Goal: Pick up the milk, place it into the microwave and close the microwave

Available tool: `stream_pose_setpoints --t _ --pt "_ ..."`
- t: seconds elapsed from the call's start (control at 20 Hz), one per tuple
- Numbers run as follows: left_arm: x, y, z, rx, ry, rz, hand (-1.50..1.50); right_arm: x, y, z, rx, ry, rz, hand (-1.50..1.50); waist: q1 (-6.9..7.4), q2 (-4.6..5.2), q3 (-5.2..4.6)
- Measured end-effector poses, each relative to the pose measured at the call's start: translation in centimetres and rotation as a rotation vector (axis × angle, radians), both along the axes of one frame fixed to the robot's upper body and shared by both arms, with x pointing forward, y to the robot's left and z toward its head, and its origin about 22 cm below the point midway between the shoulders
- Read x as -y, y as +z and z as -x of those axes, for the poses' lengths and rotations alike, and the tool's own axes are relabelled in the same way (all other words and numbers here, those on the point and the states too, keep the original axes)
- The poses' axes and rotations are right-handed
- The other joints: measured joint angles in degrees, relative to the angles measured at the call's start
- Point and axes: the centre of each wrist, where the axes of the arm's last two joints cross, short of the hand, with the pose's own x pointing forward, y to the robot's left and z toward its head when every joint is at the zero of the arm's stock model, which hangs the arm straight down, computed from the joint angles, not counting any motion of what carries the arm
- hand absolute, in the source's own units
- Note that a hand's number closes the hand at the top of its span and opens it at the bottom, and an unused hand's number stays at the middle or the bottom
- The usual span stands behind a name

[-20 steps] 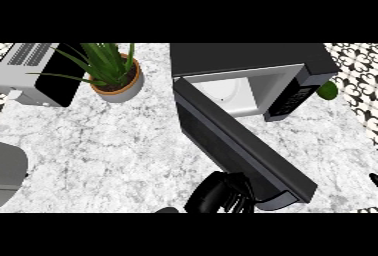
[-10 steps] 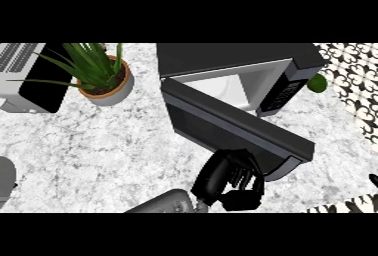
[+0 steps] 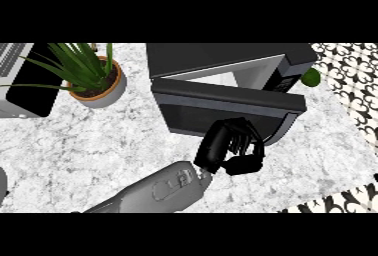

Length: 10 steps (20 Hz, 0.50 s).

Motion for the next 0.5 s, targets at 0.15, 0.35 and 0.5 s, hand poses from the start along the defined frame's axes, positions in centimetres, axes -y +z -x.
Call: stream_pose_setpoints --t 0.15,0.35,0.5 --pt "0.1 0.4 -1.0 -0.017 0.022 0.013 1.50 0.0 0.6 -0.2 0.005 0.008 0.008 -1.50 -0.50 0.38 0.00" --pt "-0.1 0.8 -2.1 -0.041 0.053 0.041 1.50 0.3 1.0 -0.2 0.002 0.008 0.008 -1.50 -1.30 0.67 0.05" --pt "-0.1 1.1 -2.7 -0.056 0.066 0.066 1.50 0.6 1.4 -0.5 0.010 0.003 0.015 -1.50 -1.60 0.97 0.06"
